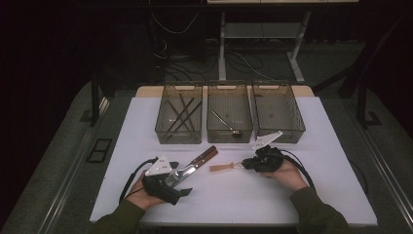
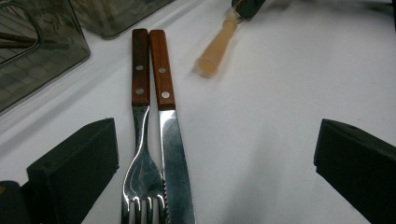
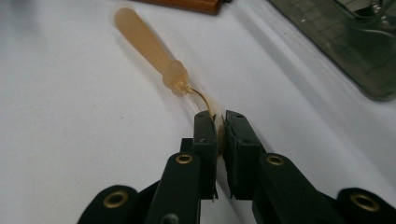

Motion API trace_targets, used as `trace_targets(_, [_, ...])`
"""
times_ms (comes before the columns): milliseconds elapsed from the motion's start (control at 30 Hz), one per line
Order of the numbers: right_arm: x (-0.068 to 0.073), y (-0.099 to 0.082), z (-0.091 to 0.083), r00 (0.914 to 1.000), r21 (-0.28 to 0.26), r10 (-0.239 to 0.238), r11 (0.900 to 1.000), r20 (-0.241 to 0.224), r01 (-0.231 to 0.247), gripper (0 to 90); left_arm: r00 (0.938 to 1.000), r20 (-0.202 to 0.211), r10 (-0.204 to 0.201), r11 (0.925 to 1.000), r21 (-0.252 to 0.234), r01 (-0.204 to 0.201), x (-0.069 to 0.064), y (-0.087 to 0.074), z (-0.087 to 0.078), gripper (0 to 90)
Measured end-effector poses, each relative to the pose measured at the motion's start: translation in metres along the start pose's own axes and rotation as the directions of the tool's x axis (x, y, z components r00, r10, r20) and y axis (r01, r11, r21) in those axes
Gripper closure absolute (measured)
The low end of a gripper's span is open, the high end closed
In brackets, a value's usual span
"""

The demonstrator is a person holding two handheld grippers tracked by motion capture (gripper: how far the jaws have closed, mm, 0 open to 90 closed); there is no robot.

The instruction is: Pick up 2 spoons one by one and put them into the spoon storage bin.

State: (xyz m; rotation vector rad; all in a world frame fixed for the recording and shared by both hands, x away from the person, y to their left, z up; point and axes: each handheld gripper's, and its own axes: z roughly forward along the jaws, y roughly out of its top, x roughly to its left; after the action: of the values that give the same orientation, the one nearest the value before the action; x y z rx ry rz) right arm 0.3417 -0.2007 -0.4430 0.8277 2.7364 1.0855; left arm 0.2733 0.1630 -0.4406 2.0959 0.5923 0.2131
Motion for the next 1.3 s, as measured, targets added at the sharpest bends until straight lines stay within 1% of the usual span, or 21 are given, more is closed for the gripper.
trace_targets(67, [-0.001, 0.0, -0.001, 0.9999, -0.005, 0.005, 1.0, 0.009, -0.005, 83.7, 1.0, 0.001, 0.0, 1.0, 0.0, 0.0, 0.0, 0.0, 0.0, 0.0])
trace_targets(167, [-0.002, 0.0, -0.003, 0.9996, -0.008, 0.025, 0.9997, 0.017, -0.025, 83.8, 1.0, 0.001, 0.0, 1.0, 0.0, 0.0, 0.0, 0.0, 0.0, 0.0])
trace_targets(267, [-0.003, 0.0, -0.005, 0.9992, -0.014, 0.028, 0.9995, 0.028, -0.028, 83.8, 1.0, 0.002, 0.0, 1.0, 0.0, 0.0, 0.0, 0.0, 0.0, 0.0])
trace_targets(300, [-0.003, 0.0, -0.006, 0.9988, -0.013, 0.042, 0.999, 0.026, -0.042, 83.8, 1.0, 0.002, 0.0, 1.0, 0.0, 0.0, 0.0, 0.0, 0.0, 0.0])
trace_targets(333, [-0.004, 0.0, -0.006, 0.9988, -0.018, 0.039, 0.9991, 0.031, -0.039, 83.8, 1.0, 0.002, -0.002, 1.0, -0.002, 0.002, 0.0, 0.0, 0.0, 0.0])
trace_targets(433, [-0.005, 0.001, -0.009, 0.9978, -0.023, 0.054, 0.9983, 0.038, -0.053, 83.8, 1.0, 0.002, -0.002, 1.0, -0.001, 0.002, 0.0, 0.0, 0.0, 0.0])
trace_targets(700, [-0.005, 0.003, -0.02, 0.9947, -0.073, 0.081, 0.9944, 0.064, -0.076, 83.8, 1.0, 0.003, -0.002, 1.0, -0.002, 0.003, 0.0, 0.0, 0.0, 0.0])
trace_targets(867, [-0.004, 0.005, -0.027, 0.993, -0.111, 0.09, 0.9905, 0.076, -0.082, 83.8, 1.0, 0.003, -0.002, 1.0, -0.002, 0.002, 0.0, 0.0, 0.0, 0.0])
trace_targets(1000, [-0.004, 0.006, -0.034, 0.9893, -0.138, 0.116, 0.985, 0.088, -0.103, 83.7, 1.0, 0.003, -0.002, 1.0, -0.002, 0.002, 0.0, 0.0, 0.0, 0.0])
trace_targets(1067, [-0.005, 0.007, -0.037, 0.9878, -0.149, 0.122, 0.9831, 0.097, -0.106, 83.7, 1.0, 0.003, -0.002, 1.0, -0.002, 0.002, 0.0, 0.0, 0.0, 0.0])
trace_targets(1200, [-0.004, 0.009, -0.044, 0.9833, -0.178, 0.142, 0.9766, 0.114, -0.121, 83.7, 1.0, 0.003, -0.002, 1.0, -0.002, 0.002, 0.001, 0.0, 0.0, 0.0])
trace_targets(1300, [-0.004, 0.012, -0.049, 0.9811, -0.201, 0.149, 0.9718, 0.124, -0.122, 83.7, 1.0, 0.004, -0.002, 1.0, -0.001, 0.002, 0.001, 0.0, 0.0, 0.0])
